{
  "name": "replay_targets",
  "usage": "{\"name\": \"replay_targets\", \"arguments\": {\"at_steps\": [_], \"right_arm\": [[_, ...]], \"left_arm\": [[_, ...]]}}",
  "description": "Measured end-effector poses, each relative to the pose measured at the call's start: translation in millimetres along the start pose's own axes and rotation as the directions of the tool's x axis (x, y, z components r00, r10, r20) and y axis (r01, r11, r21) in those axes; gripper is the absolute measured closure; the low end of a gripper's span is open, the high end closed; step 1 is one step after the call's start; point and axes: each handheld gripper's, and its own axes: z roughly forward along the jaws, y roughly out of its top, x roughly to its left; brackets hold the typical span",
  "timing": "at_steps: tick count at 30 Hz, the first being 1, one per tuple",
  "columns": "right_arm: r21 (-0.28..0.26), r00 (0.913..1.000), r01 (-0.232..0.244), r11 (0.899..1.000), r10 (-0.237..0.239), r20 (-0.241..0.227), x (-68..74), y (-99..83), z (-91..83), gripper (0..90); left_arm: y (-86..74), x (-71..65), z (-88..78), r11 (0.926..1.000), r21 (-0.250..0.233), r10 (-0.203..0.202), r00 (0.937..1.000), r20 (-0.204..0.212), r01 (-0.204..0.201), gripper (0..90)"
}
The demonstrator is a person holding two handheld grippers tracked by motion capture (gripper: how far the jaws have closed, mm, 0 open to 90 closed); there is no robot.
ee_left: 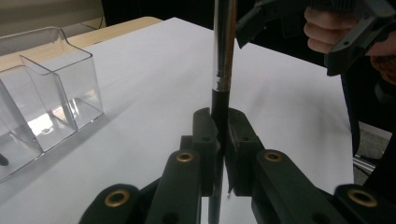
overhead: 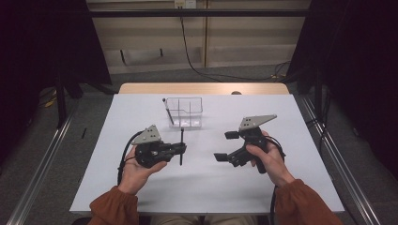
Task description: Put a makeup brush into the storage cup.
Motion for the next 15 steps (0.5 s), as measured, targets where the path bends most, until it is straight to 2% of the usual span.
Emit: {"name": "replay_targets", "arguments": {"at_steps": [3, 5, 9, 15], "right_arm": [[0.010, 0.9988, 0.015, 1.000, -0.016, 0.047, -0.6, -6.0, -3.3, 2.4], [-0.008, 0.9971, 0.025, 1.000, -0.024, 0.072, 0.4, -6.6, -7.8, 2.3], [-0.007, 0.9965, 0.013, 1.000, -0.012, 0.083, 0.1, -10.2, -17.3, 1.7], [0.000, 0.9940, -0.027, 1.000, 0.027, 0.106, -6.5, -26.2, -27.5, 1.5]], "left_arm": [[0.7, 1.1, -0.4, 1.0000, -0.004, 0.002, 1.0000, -0.002, -0.002, 84.0], [0.7, 1.7, -0.9, 1.0000, -0.001, 0.004, 1.0000, -0.006, -0.004, 84.0], [0.6, 3.6, -3.4, 1.0000, 0.000, 0.000, 0.9999, -0.013, 0.000, 84.0], [2.8, 7.6, -9.7, 1.0000, -0.005, 0.005, 0.9996, -0.028, -0.005, 84.0]]}}
